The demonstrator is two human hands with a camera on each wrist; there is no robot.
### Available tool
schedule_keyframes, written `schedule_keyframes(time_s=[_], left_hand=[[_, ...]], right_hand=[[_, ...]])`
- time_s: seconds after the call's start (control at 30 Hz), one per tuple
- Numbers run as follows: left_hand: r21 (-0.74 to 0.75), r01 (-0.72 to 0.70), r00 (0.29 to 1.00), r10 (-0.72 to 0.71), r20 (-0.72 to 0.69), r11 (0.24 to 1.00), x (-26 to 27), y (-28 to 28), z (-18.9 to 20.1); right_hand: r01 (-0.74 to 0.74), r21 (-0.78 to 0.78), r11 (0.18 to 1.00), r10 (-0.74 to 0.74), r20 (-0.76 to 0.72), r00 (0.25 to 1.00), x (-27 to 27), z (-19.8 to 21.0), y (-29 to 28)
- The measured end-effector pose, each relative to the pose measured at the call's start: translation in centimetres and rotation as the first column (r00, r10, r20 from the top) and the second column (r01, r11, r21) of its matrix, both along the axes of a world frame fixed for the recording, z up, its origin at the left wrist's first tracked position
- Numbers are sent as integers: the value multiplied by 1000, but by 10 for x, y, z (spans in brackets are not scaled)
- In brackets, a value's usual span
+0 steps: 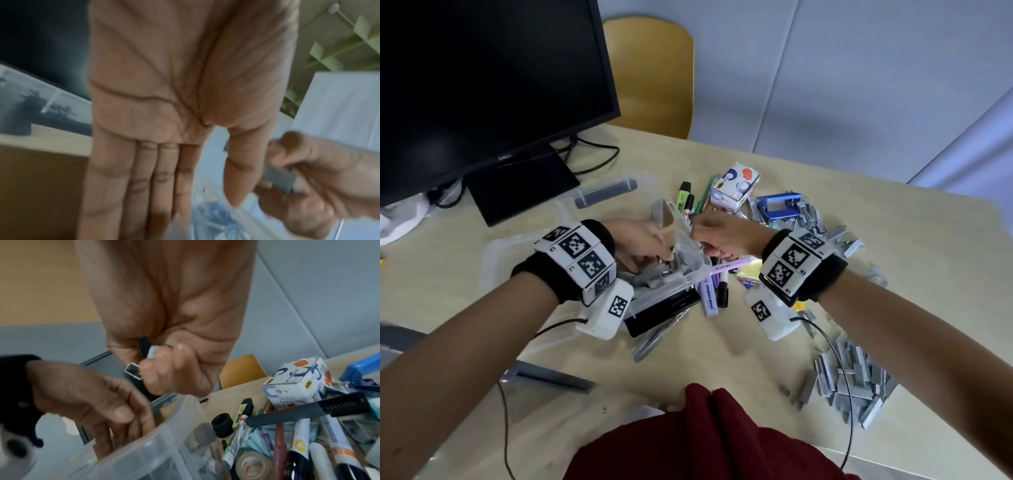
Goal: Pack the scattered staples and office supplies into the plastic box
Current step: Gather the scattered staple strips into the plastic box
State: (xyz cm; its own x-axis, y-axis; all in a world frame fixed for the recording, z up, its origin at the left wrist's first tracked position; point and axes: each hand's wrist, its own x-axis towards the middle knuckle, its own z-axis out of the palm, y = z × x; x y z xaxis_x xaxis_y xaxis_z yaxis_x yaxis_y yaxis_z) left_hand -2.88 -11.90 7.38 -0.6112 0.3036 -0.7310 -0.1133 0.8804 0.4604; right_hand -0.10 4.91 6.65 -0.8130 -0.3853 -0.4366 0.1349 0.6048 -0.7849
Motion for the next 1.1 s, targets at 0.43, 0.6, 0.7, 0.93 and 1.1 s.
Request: schedule_keyframes(time_s=[0.43,0.6,0.7,0.93,1.1], left_hand=[[-175,-104,860,0,-511,979,-78,-21,13],[-286,-34,875,-109,-471,957,-88,-18,-6],[-313,-25,873,-131,-470,949,-92,-18,-8],[-374,0,888,-172,-427,927,-99,-14,2],[-237,-10,879,-105,-465,971,-83,10,18]], right_hand=[[-165,477,863,339,-305,890,1,-13,-51],[-147,383,912,292,-355,888,2,-21,-61],[-109,380,919,272,-409,871,4,-27,-63],[73,83,994,-16,-545,838,20,-30,-49],[429,-77,900,-393,-569,723,43,-22,2]])
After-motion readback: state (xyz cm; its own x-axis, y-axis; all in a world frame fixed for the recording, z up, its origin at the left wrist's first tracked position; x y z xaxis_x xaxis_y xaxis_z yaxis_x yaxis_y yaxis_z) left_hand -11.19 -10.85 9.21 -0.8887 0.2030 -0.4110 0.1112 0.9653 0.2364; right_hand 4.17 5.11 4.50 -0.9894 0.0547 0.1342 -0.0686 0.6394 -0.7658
